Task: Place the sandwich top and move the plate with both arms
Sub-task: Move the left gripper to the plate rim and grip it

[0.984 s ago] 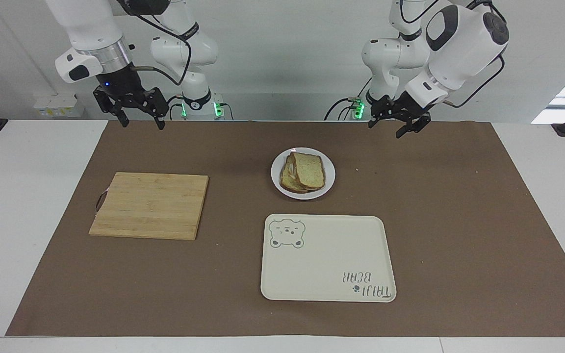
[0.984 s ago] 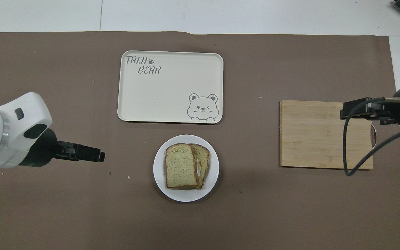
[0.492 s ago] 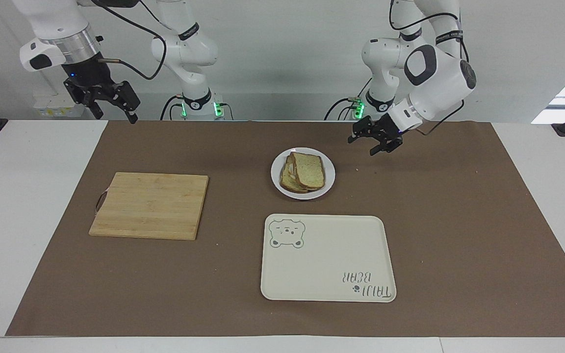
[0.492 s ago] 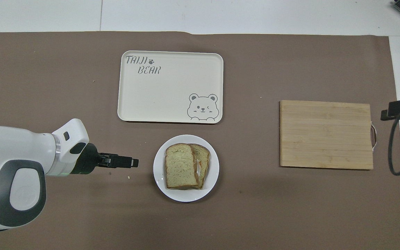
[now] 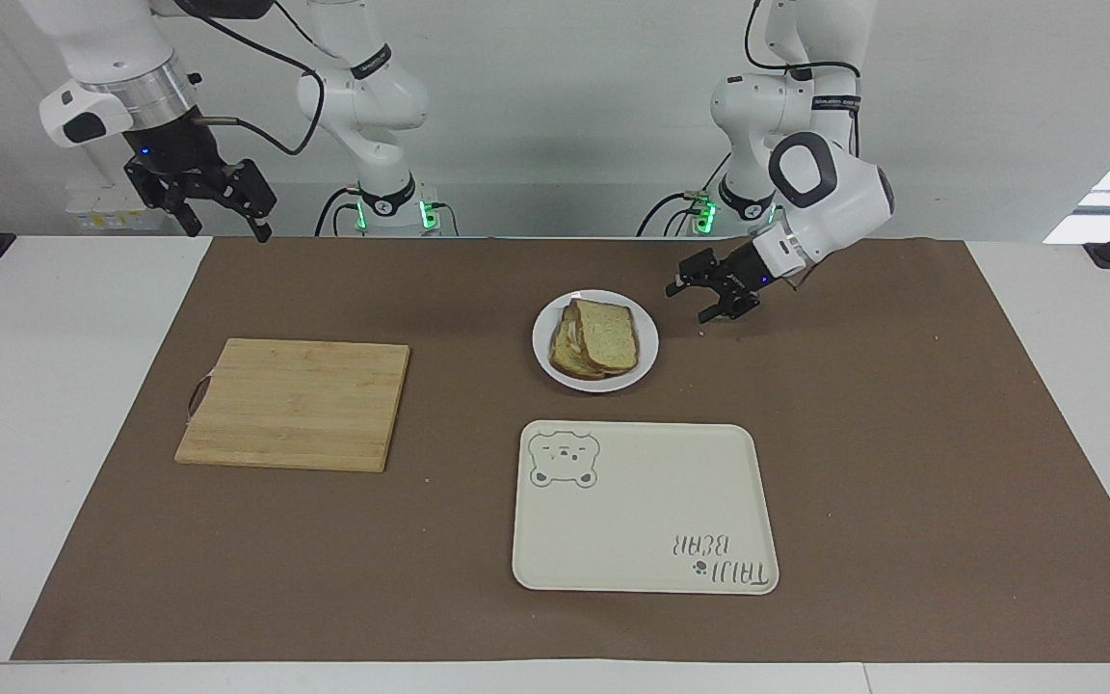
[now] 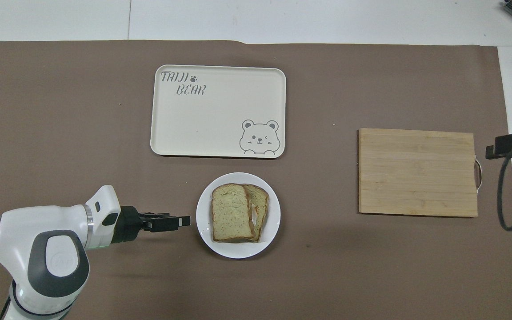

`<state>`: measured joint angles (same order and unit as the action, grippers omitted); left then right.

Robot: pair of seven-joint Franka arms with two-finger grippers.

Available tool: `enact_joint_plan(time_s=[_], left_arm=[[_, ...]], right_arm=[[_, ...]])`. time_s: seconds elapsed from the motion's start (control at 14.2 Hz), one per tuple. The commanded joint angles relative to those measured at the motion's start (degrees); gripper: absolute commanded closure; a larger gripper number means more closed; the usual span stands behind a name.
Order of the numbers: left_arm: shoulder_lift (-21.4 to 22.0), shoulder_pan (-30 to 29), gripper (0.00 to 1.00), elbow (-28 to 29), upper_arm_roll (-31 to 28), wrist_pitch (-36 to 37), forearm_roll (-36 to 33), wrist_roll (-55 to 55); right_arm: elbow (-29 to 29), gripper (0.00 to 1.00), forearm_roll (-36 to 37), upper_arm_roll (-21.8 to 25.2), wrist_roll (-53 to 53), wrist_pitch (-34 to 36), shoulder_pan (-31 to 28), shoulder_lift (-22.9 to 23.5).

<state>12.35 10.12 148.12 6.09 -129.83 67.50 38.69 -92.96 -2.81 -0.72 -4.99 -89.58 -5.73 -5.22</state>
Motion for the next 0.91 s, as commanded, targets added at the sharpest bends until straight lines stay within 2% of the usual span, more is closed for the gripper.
enact_joint_plan(time_s=[0.0,0.21,0.35,0.49,0.56,0.84], left_arm=[[-0.39,1.92,0.00,3.75,-0.64,-3.85,10.42,10.57],[-2.85,3.58,0.00,3.93,-0.64,-5.86,16.86,15.70],[-5.47,4.03,0.00,3.85,-0.55,-6.58,21.24,20.08],[-9.08,4.64,0.00,3.93,-0.55,-6.06,30.71,30.07],[-11.01,5.34,0.00,4.02,-0.55,-6.05,34.41,34.04],[-11.03,5.61,0.00,4.28,-0.55,-4.56,36.91,35.05]], right_arm=[[-1.08,0.00,1.14,-0.42,1.65,0.73,-0.95,-1.11],[-0.91,0.00,1.14,0.10,1.65,0.81,0.18,-0.94],[-0.73,0.00,1.23,3.69,1.65,0.90,4.03,-0.85],[-0.55,0.00,1.58,8.52,2.17,0.81,7.91,-0.50],[-0.38,0.00,1.67,8.54,2.61,0.81,8.10,-0.41],[1.29,0.00,2.81,8.54,2.97,2.22,8.28,0.73]])
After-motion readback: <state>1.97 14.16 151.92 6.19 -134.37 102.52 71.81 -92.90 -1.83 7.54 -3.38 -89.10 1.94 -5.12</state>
